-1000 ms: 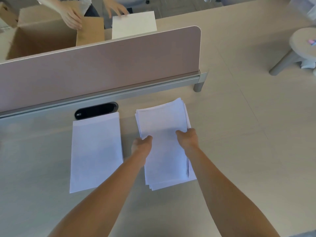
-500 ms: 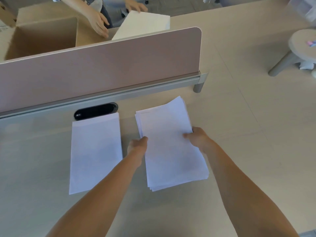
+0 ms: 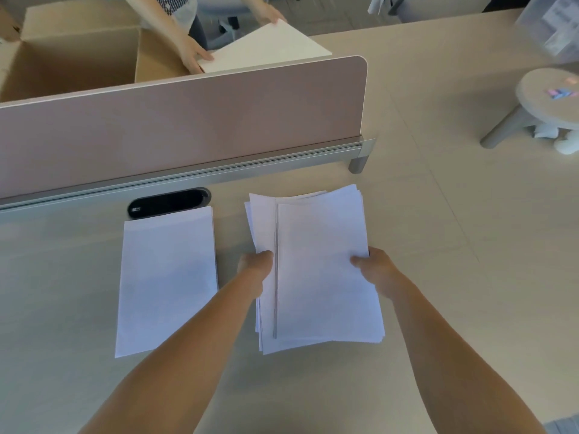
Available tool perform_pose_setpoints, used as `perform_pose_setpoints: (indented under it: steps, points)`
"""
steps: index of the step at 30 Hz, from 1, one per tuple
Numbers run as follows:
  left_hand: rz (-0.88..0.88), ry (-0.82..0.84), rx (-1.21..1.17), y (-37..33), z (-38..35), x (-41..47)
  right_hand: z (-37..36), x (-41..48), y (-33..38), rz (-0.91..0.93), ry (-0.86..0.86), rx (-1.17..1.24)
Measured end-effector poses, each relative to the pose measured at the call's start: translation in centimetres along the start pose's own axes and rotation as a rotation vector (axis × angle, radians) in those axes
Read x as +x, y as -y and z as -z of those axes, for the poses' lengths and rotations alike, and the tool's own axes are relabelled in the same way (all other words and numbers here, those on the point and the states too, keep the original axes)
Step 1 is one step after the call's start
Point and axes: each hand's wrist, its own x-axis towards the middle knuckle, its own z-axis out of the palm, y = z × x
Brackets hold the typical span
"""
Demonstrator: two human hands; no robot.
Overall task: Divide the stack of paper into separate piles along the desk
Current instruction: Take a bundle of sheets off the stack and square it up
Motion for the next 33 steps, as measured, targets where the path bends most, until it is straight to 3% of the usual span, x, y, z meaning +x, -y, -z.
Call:
perform_pose_setpoints:
  steps: [8,17,22,28,33]
  points:
    - [-0.091,0.144,0.110,3.4,1.6,0.6,0.0,-2.0,-1.8,0.023,-0.107,0.035]
    - [-0.222,0.163,0.147,7.0,3.6,-2.7,0.5,-6.3,-4.4,-0.019,-0.224,0.038]
    - [-0.377,0.169,0.095,9.0,6.5,-4.3,0.1,-9.6,-5.5,-0.033,-0.260,0.131]
    - [-0.410,0.148,-0.110,12.7,16.4,-6.3,-4.0,-14.8,-4.2,-0.010,-0.213,0.244]
    - [-0.391,-0.079,-0.285,18.1,27.8,-6.7,-11.7,-19.1,-1.1,0.041,-0.077,0.189]
